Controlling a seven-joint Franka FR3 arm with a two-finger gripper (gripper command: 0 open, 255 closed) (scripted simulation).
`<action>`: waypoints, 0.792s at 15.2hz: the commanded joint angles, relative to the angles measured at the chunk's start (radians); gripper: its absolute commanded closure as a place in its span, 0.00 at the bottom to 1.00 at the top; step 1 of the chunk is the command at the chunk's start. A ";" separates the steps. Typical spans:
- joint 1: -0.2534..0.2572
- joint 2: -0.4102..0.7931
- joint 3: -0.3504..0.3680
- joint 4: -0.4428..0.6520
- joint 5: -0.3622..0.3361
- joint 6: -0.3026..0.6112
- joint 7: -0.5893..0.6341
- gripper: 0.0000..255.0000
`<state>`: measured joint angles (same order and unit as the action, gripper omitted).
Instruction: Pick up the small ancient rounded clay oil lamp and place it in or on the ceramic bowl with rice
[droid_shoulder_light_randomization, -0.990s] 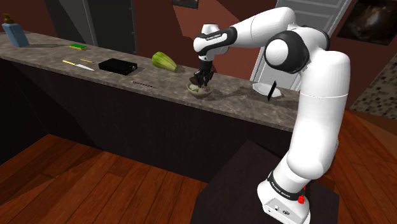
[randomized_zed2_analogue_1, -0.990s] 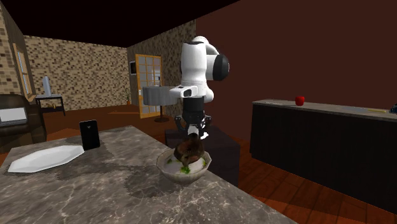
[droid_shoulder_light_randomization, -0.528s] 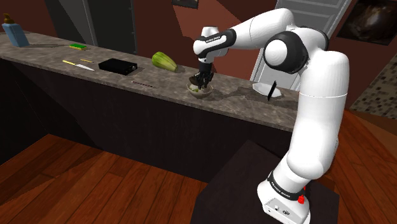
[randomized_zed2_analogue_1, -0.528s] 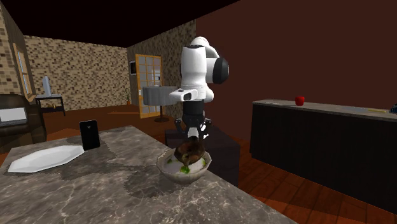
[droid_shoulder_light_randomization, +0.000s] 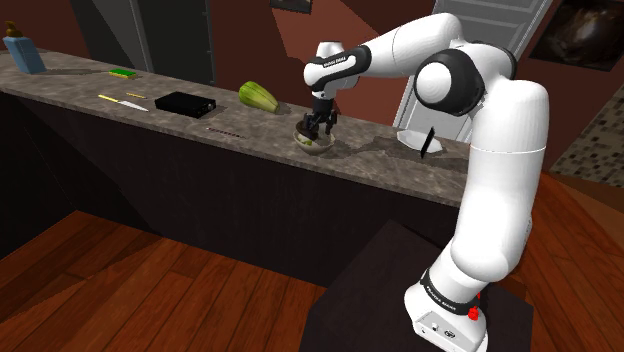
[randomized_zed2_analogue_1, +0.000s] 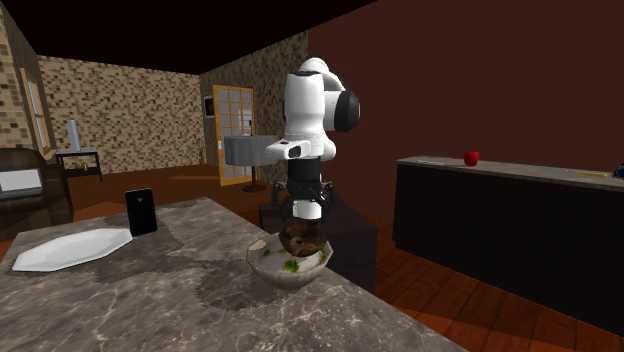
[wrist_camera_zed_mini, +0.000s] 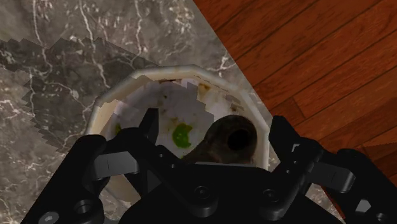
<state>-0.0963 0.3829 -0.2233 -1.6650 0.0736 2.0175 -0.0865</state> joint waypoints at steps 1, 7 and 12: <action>0.001 -0.010 -0.001 0.020 -0.003 -0.030 0.002 0.00; 0.001 -0.030 -0.004 0.085 -0.009 -0.115 0.006 0.00; 0.001 -0.030 -0.004 0.085 -0.009 -0.115 0.006 0.00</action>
